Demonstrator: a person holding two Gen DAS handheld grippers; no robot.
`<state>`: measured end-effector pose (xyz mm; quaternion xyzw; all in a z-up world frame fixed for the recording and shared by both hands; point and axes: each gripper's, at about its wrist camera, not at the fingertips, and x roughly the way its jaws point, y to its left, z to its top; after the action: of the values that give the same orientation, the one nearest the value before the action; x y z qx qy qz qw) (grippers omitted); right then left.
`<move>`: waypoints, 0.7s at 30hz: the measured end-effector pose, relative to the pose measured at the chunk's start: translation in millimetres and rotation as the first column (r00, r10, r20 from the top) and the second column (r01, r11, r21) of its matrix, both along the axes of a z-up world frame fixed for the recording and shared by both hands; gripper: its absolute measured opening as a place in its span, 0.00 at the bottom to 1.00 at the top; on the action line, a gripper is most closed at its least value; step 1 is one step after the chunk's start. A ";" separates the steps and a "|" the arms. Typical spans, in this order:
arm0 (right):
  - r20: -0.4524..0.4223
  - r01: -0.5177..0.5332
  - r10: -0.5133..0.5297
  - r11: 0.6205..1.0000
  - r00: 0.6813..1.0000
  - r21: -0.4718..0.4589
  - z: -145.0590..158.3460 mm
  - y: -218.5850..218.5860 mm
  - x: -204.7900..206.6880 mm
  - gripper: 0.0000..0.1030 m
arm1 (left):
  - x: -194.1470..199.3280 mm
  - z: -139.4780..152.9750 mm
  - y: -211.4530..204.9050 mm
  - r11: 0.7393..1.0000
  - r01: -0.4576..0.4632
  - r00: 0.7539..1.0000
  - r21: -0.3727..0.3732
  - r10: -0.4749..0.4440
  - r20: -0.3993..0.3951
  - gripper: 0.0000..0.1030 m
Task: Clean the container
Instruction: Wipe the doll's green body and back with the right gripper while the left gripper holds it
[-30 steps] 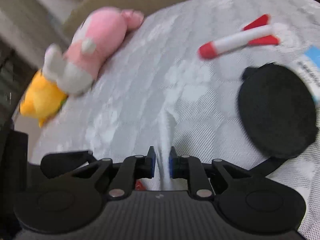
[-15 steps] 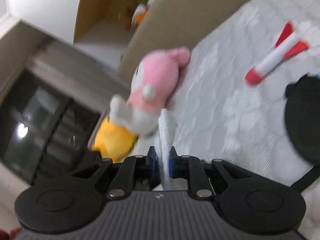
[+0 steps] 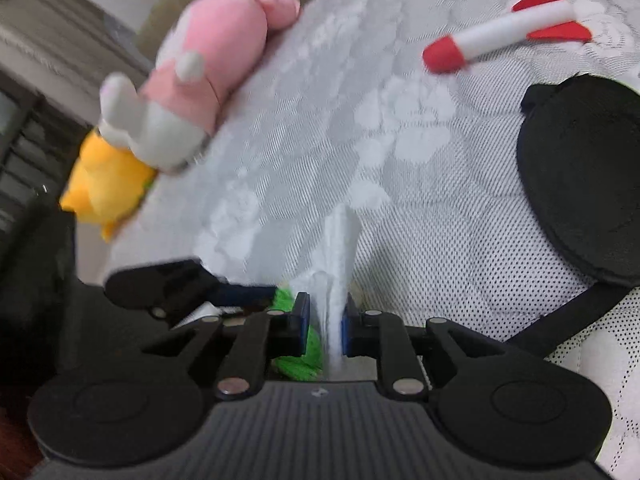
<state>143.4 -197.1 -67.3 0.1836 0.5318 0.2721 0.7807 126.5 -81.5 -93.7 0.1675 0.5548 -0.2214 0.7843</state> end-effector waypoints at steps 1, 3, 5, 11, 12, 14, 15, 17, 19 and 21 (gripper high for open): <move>0.004 -0.012 0.012 0.999 1.000 -0.033 -1.2 3.5 -0.7 0.18 | -0.6 -0.5 0.0 1.000 0.000 1.000 0.005 0.000 0.001 0.91; 0.021 -0.028 0.030 0.994 0.999 -0.102 -3.6 7.9 -2.0 0.18 | -0.8 -1.1 -0.7 1.000 -0.002 1.000 0.013 0.002 0.005 0.91; 0.029 -0.030 0.035 0.989 0.999 -0.147 -4.9 8.6 -3.0 0.18 | -1.1 -1.7 -1.5 1.000 -0.003 1.000 0.022 0.003 0.009 0.91; 0.090 -0.031 0.058 0.962 0.994 -0.271 -2.2 12.6 -6.6 0.18 | 8.7 -8.2 -13.5 0.999 0.015 1.000 0.048 -0.016 0.006 0.96; 0.099 -0.024 0.054 0.958 0.994 -0.285 -1.4 11.5 -7.2 0.16 | 10.0 -10.3 -15.5 0.999 0.022 1.000 0.048 -0.022 0.002 0.96; 0.098 0.006 0.021 0.965 0.995 -0.262 0.4 4.1 -5.8 0.12 | 12.5 -13.7 -16.7 0.999 0.025 1.000 0.033 -0.025 -0.005 0.96; 0.092 0.030 -0.009 0.973 0.996 -0.229 1.7 -2.1 -4.1 0.10 | 13.1 -13.9 -15.5 1.000 0.021 1.000 0.017 -0.020 -0.003 0.96; 0.076 0.101 -0.091 0.986 0.993 -0.134 5.2 -19.0 1.6 0.09 | 13.7 -9.9 -10.4 1.000 0.000 1.000 -0.024 0.000 0.009 0.70; 0.050 0.184 -0.182 0.983 0.982 -0.024 7.6 -40.1 8.2 0.09 | 16.1 0.8 -3.1 0.994 -0.023 1.000 -0.103 0.024 0.011 0.69; 0.019 0.268 -0.271 0.959 0.962 0.090 11.1 -62.8 13.5 0.09 | 15.9 20.2 5.6 0.966 -0.032 0.998 -0.255 0.044 0.041 0.68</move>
<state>156.9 -259.9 -56.2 0.2840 0.4773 0.1889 0.8099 142.3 -75.8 -73.5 0.0599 0.5068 -0.2717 0.8160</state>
